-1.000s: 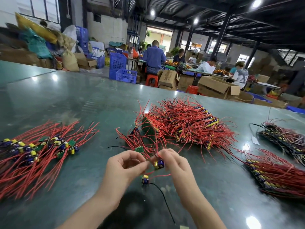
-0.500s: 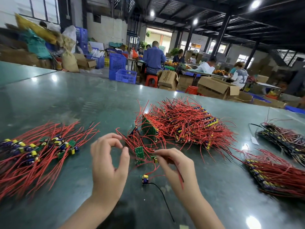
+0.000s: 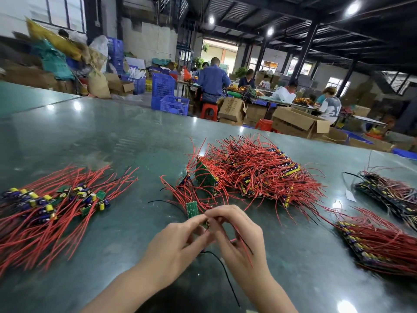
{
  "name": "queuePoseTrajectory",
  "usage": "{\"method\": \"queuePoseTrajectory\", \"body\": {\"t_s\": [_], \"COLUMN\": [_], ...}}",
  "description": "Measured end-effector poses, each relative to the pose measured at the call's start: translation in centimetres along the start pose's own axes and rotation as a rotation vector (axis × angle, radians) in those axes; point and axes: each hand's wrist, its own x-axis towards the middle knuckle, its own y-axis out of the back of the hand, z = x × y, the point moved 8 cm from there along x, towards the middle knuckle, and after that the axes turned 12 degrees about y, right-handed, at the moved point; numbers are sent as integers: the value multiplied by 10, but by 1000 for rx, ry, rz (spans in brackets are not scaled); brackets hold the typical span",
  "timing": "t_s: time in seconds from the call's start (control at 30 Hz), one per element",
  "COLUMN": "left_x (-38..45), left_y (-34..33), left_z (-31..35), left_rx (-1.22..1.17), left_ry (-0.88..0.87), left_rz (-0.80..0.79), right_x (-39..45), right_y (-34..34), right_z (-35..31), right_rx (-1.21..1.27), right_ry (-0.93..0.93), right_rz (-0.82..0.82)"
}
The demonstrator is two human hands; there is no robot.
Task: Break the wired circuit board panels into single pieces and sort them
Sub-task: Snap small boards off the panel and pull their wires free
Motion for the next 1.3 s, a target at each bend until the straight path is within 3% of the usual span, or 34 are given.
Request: {"method": "queuePoseTrajectory", "body": {"t_s": [0.13,0.23,0.37,0.47,0.67,0.8,1.03,1.2,1.3], "left_x": [-2,-3,3,6,4,3,5,5,4], "left_y": [2,4,-1,-4,3,4,-6,-13,-13], "left_z": [2,-4,-13,-19,-5,-4,-5,-10,-10], "left_rx": [-61,-194,-347,-406,-444,-490,-675,-742,-729], "left_ry": [-38,9,129,205,123,135,278,360,367], "left_rz": [67,89,50,-1,-54,-82,-164,-203,-199], "right_x": [-1,-5,-5,-5,-20,-22,-31,-30,-29], "right_y": [0,-9,-3,5,-3,-7,-14,-5,-3], "right_z": [9,13,10,18,47,48,53,55,57], "right_rx": [-31,-215,-255,-147,345,468,784,724,688], "right_ry": [-105,-139,-109,-227,-683,-731,-839,-795,-791], "right_rz": [42,-56,4,95,108,157,496,598,571]}}
